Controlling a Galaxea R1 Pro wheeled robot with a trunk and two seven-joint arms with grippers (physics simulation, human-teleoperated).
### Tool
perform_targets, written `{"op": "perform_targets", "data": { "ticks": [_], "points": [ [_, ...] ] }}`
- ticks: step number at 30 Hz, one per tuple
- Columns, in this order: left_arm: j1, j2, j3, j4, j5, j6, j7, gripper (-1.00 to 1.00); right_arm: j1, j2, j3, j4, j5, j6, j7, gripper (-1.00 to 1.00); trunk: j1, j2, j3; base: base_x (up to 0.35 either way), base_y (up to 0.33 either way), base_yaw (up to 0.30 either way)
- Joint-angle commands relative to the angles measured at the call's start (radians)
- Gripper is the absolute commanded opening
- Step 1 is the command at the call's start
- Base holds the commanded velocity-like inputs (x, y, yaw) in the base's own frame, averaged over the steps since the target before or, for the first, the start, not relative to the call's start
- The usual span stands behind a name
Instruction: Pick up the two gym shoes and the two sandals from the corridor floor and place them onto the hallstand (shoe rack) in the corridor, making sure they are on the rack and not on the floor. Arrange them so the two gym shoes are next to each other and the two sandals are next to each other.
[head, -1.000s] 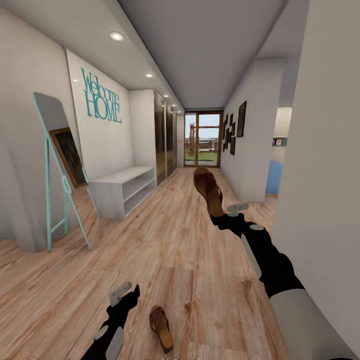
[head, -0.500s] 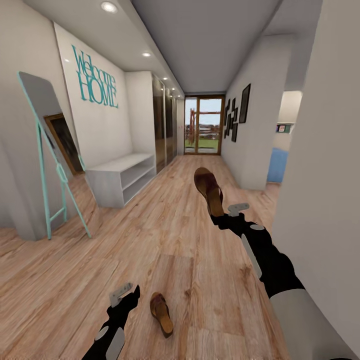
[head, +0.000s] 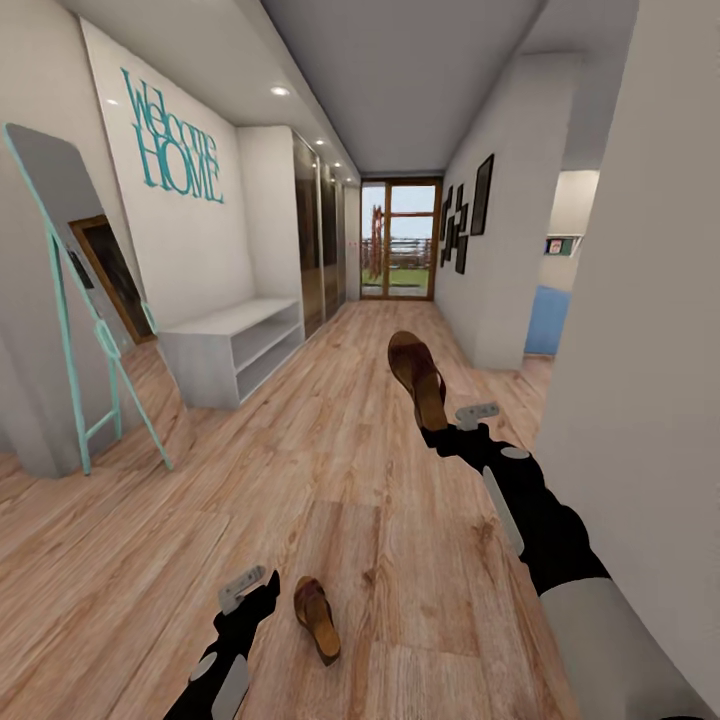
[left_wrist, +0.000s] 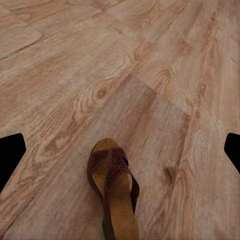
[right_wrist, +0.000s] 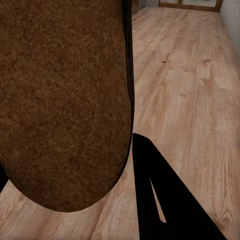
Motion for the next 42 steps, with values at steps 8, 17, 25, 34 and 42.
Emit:
{"op": "perform_targets", "data": {
  "ticks": [8, 17, 25, 34, 42],
  "points": [
    [-0.001, -0.001, 0.005, 0.000, 0.010, -0.001, -0.007, 1.00, -0.001, -0.001, 0.002, -0.003, -0.004, 0.006, -0.002, -1.00, 0.000, 0.000, -0.009, 0.000, 0.000, -0.160],
    [-0.001, -0.001, 0.004, 0.001, 0.010, -0.001, -0.007, 1.00, -0.001, -0.001, 0.004, -0.003, -0.004, 0.006, -0.002, -1.00, 0.000, 0.000, -0.010, 0.000, 0.000, -0.025],
    [-0.001, -0.001, 0.003, 0.036, 0.009, -0.020, -0.009, 1.00, -0.001, -0.001, 0.004, -0.004, -0.004, 0.006, -0.002, -1.00, 0.000, 0.000, -0.010, 0.000, 0.000, 0.000],
    [-0.001, -0.001, 0.003, 0.042, 0.009, -0.042, -0.009, 1.00, -0.001, -0.001, 0.004, -0.004, -0.004, 0.006, -0.002, -1.00, 0.002, -0.002, -0.035, 0.000, 0.000, 0.000],
    [-0.001, -0.001, 0.004, 0.042, 0.009, -0.043, -0.009, 1.00, -0.001, -0.001, 0.004, -0.004, -0.004, 0.006, -0.002, -1.00, 0.006, -0.003, -0.075, 0.000, 0.000, 0.000]
  ]
}}
